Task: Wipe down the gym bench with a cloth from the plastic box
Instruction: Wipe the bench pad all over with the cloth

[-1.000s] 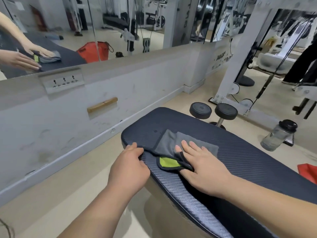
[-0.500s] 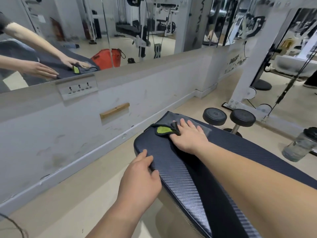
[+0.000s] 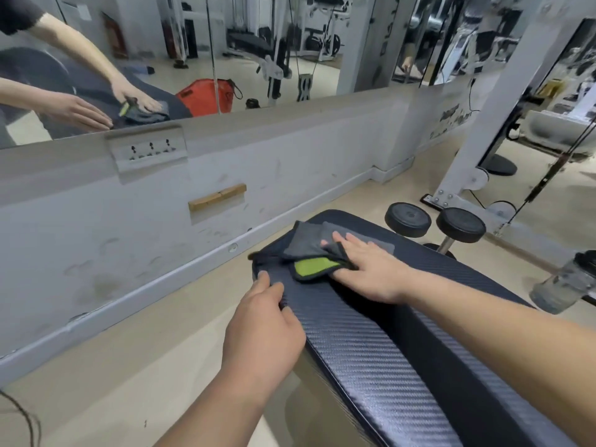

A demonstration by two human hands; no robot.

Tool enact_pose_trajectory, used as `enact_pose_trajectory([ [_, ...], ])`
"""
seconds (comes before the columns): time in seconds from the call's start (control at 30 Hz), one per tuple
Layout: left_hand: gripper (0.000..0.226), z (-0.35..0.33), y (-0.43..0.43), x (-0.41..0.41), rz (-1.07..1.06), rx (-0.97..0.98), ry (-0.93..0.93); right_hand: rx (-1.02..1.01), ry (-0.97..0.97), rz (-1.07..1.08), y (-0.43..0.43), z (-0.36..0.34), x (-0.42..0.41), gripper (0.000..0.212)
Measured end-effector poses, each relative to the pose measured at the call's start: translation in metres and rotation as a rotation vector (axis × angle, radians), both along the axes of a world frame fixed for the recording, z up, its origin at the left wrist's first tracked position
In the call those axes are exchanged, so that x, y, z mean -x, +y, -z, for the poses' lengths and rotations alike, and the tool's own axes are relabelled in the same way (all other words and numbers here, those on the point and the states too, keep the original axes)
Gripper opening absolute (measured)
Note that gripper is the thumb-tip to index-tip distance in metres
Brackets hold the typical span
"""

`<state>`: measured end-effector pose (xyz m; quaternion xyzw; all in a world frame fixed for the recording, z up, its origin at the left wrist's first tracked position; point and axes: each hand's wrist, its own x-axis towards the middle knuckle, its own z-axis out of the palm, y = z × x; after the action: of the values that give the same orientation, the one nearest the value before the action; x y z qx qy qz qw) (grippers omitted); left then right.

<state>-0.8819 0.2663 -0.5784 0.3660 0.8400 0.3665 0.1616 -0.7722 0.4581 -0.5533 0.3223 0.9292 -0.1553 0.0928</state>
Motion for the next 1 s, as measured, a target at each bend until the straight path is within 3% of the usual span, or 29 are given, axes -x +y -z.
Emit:
enact_pose_trajectory([
  [0.1,0.045,0.001,-0.003,0.002,0.034,0.006,-0.008,-0.075,-0.014,0.233,0.038,0.012,0.027,0.076],
  [0.2,0.053,0.003,-0.003,0.007,0.04,0.007,0.015,-0.144,-0.022,0.247,0.041,0.027,0.037,0.072],
  [0.43,0.074,0.004,0.004,0.01,-0.009,-0.048,0.014,-0.115,0.028,0.016,-0.041,0.014,-0.012,0.069],
  [0.63,0.067,0.005,0.009,0.0,0.022,-0.038,-0.005,-0.087,-0.054,-0.143,-0.053,-0.001,-0.039,0.065],
  [0.7,0.068,0.005,0.008,-0.003,0.036,-0.026,0.01,-0.067,-0.041,-0.083,-0.019,0.0,-0.022,0.065],
  [0.83,0.071,0.005,0.008,0.0,0.015,-0.038,-0.004,-0.121,-0.006,0.276,0.04,0.016,0.015,0.073],
  [1.0,0.065,0.005,0.004,0.005,-0.014,-0.057,0.003,-0.15,-0.011,0.289,0.033,0.027,0.022,0.07],
])
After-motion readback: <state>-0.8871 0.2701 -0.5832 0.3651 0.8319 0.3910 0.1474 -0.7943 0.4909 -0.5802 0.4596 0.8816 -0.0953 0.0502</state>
